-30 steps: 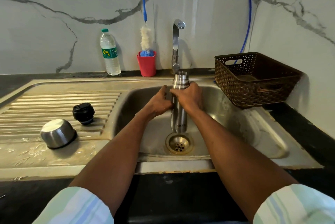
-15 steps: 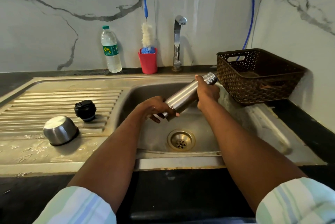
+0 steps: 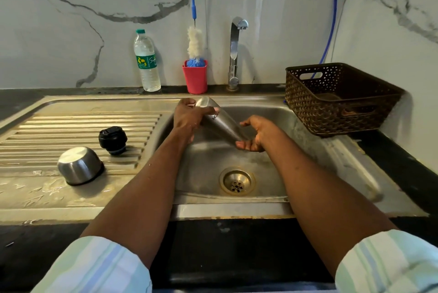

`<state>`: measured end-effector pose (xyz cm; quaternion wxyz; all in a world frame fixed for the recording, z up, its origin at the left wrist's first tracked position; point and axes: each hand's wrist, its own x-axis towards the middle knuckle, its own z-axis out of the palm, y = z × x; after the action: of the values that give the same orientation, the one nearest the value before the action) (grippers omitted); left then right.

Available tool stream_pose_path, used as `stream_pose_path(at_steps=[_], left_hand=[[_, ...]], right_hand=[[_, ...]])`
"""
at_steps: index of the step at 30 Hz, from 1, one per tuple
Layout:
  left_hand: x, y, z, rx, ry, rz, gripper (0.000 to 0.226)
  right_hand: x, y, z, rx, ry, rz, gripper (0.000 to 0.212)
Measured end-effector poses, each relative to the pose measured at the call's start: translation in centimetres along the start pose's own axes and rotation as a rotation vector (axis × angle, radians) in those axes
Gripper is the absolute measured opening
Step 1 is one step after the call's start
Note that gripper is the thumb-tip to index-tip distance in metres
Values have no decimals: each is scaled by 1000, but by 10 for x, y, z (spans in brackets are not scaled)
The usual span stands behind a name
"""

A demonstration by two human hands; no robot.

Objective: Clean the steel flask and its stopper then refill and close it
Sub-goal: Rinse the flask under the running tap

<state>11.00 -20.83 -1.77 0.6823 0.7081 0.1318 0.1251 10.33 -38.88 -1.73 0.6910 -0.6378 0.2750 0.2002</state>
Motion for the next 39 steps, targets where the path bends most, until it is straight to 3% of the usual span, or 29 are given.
stream_pose_path(at_steps=[2,5,8,11,14,16,23,26,30,33,39], left_hand=[[-1,-1,2,59,20,80,73],[-8,0,5,102,-15,173,75],[-11,1,7,99,-16,252,77],[-15,2,10,67,-11,301,74],[-15,2,15,27,-18,334,74],[-13,1,16,-18,-22,341,76],[-14,4,16,-95,-146,287,71],[-10,2,16,-62,-119,240,69],[-10,-4,11,271,-54,240,74],[-12,-10,10,534,-118,284,82],[-15,-12,11,703,-209,294,90]], right_hand=[[-2,0,6,-131,-6,-75,9],[6,2,13,-299,7,-263,22],[7,6,17,-478,-62,-400,11],[2,9,20,-672,-132,-509,35],[8,13,25,-777,-76,-621,70],[12,16,27,-766,-52,-664,80],[14,15,24,-683,115,-756,64],[14,12,21,-593,155,-758,59],[12,6,20,-505,233,-734,59],[11,4,20,-463,251,-749,62],[11,4,22,-473,283,-763,65]])
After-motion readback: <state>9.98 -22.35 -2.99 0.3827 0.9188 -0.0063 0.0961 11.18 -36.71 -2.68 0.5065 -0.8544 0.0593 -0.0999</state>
